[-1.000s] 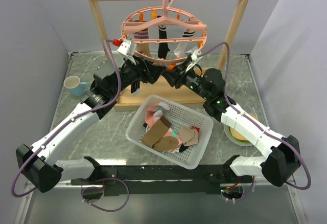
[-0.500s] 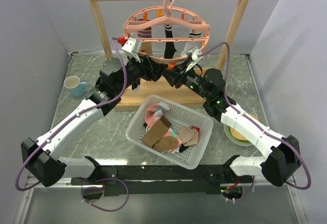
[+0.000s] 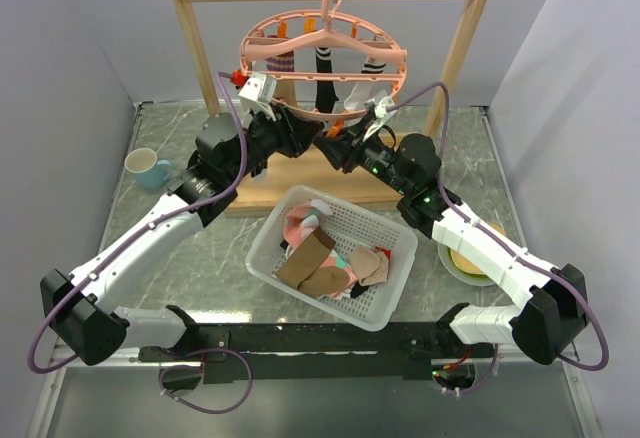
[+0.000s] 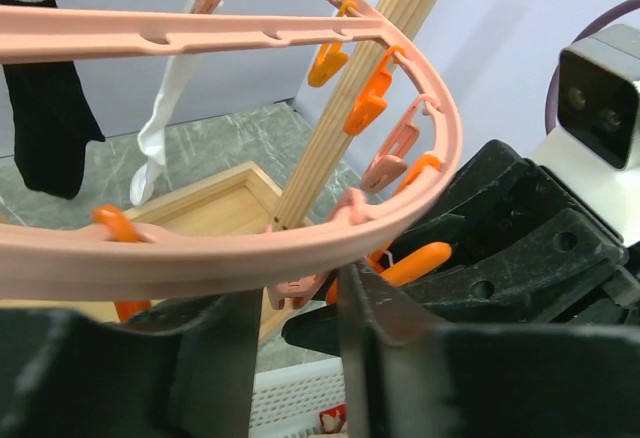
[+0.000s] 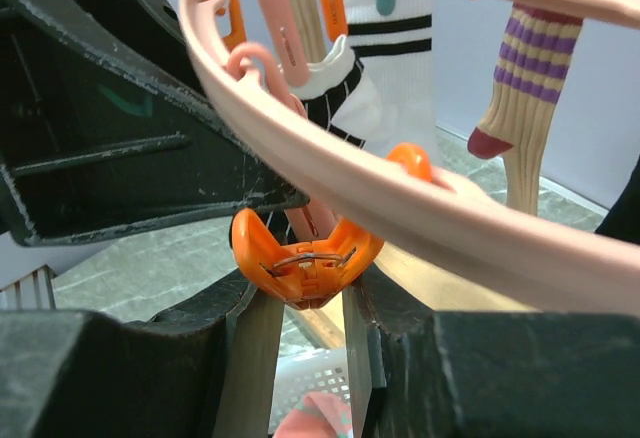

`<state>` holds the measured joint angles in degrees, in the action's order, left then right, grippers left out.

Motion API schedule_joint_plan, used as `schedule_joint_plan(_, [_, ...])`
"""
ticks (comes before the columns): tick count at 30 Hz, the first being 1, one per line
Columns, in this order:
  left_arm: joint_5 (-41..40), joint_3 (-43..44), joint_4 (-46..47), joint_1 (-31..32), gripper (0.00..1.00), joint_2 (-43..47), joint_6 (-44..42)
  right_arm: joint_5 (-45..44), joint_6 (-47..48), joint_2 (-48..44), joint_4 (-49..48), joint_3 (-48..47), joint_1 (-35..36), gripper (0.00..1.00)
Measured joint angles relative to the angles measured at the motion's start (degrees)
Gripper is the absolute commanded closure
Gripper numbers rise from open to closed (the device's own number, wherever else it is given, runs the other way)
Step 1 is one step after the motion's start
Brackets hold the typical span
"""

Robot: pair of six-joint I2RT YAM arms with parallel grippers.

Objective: Clip the socks to the hanger
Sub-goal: Open the clamp at the hanger.

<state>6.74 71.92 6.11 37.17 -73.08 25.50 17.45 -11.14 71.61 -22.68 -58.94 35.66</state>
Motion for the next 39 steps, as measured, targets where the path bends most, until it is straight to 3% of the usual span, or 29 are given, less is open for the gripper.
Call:
schedule_joint_plan(5, [0.0,0.0,0.0,0.2,0.87,0.0,0.5,0.2,0.0,0.0,0.9,0.0,0.1,0.68])
schedule_joint_plan(9, [-0.1,0.0,-0.3,0.2,0.98,0.0,0.6,-0.1,0.0,0.0,1.5,0.0,0.1,0.62])
schedule_joint_plan(12, [-0.2,0.0,-0.3,0.2,0.99,0.1,0.7,-0.9,0.0,-0.8,2.7,0.6,0.1,0.51])
schedule_joint_plan(13, [-0.2,-0.1,-0.3,0.1,0.99,0.2,0.7,-1.4,0.0,-1.3,3.1,1.2,0.1,0.45])
schedule_joint_plan(15, [-0.4,-0.4,-0.3,0.0,0.99,0.7,0.7,-2.4,0.1,-2.7,4.7,2.4,0.2,0.07])
schedule_joint_plan(16, [-0.4,-0.5,-0.3,0.0,0.99,0.9,0.7,-2.9,-0.4,-3.3,5.2,2.9,0.2,0.00])
schedule_joint_plan(31, [0.9,-5.3,1.1,-1.9,0.99,6.1,-2.3,-11.6,1.8,-15.6,18.0,11.6,0.6,0.00])
schedule_joint_plan(39, [-1.2,-5.4,0.1,-1.4,0.99,6.3,-5.3,-25.3,1.8,-16.5,25.8,13.5,13.6,0.00])
